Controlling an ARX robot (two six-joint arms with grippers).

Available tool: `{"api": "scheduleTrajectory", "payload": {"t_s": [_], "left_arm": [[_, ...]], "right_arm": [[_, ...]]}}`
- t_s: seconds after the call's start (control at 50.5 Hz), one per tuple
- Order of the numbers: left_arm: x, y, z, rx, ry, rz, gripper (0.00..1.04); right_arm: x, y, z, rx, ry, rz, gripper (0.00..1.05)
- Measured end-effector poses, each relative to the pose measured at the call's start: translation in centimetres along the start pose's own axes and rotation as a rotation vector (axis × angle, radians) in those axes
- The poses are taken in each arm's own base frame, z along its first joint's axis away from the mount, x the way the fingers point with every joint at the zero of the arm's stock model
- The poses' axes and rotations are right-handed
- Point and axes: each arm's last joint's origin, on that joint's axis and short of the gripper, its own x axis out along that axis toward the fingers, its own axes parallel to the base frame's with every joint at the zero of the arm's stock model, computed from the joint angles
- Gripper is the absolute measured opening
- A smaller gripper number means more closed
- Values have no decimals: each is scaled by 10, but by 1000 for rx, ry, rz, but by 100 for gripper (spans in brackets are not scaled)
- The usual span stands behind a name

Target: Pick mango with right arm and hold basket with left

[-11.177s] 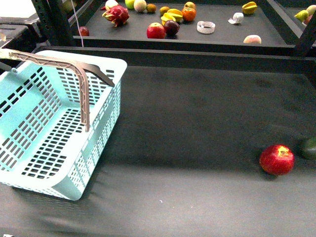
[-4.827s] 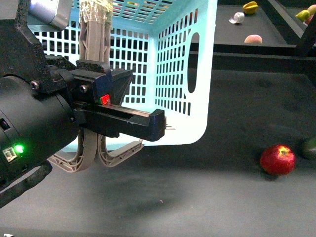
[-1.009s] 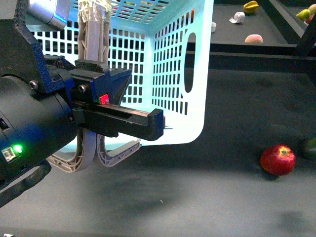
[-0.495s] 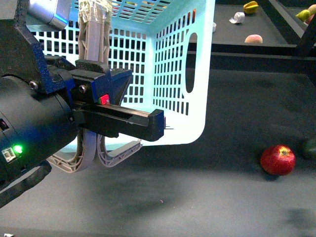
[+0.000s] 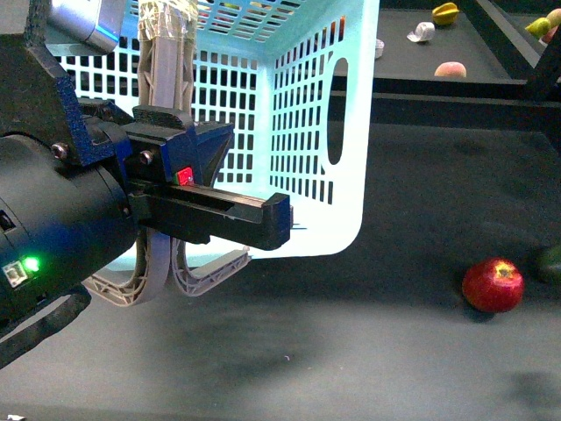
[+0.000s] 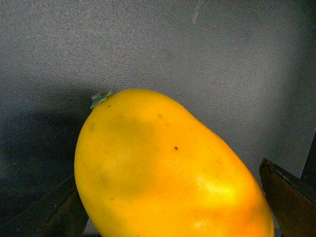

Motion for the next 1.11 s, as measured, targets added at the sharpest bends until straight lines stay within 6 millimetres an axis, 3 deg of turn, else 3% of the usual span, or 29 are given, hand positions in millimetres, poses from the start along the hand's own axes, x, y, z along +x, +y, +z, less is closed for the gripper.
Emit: {"api": "scheduleTrajectory", "payload": {"t_s": [0.277, 0.692, 0.989, 1.108], "left_arm": [[0, 0, 0, 0, 0, 0, 6], [0, 0, 0, 0, 0, 0, 6], [0, 0, 0, 0, 0, -2, 6], [0, 0, 0, 0, 0, -2, 6]], "right_arm": [[2, -1, 1, -34, -4, 1, 71], [-5, 0, 5, 25, -35, 34, 66], [-39, -4, 28, 232, -161, 97, 66], [-72, -12, 56, 331, -278, 104, 66]]}}
